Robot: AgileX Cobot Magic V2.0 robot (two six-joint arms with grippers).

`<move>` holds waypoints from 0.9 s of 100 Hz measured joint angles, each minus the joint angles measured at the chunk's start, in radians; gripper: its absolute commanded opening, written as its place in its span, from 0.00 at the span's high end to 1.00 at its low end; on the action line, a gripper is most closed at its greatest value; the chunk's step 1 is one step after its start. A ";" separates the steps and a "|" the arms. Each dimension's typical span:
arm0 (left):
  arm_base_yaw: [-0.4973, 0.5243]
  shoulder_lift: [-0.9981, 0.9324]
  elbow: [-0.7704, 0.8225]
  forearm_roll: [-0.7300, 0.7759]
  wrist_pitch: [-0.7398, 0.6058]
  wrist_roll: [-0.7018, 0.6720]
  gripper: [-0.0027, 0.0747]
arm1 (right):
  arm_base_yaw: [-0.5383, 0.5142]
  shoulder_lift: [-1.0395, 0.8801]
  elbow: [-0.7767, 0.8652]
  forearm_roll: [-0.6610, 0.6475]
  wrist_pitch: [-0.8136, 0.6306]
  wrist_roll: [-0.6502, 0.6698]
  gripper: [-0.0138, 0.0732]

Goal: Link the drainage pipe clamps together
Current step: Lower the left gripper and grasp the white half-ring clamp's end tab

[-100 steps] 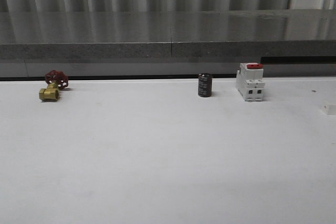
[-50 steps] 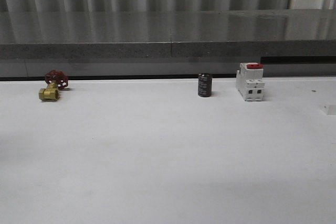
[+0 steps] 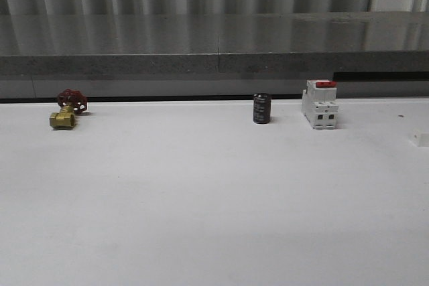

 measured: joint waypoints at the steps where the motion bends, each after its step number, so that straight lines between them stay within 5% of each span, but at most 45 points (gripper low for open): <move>1: 0.000 0.004 -0.004 0.000 -0.002 0.000 0.23 | 0.000 0.000 0.000 0.000 0.000 0.000 0.92; 45: 0.000 0.095 -0.031 -0.004 -0.045 0.031 0.25 | 0.000 0.000 0.000 0.000 0.000 0.000 0.92; 90: 0.000 0.108 -0.037 -0.004 -0.045 0.045 0.88 | 0.000 0.000 0.000 0.000 0.000 0.000 0.92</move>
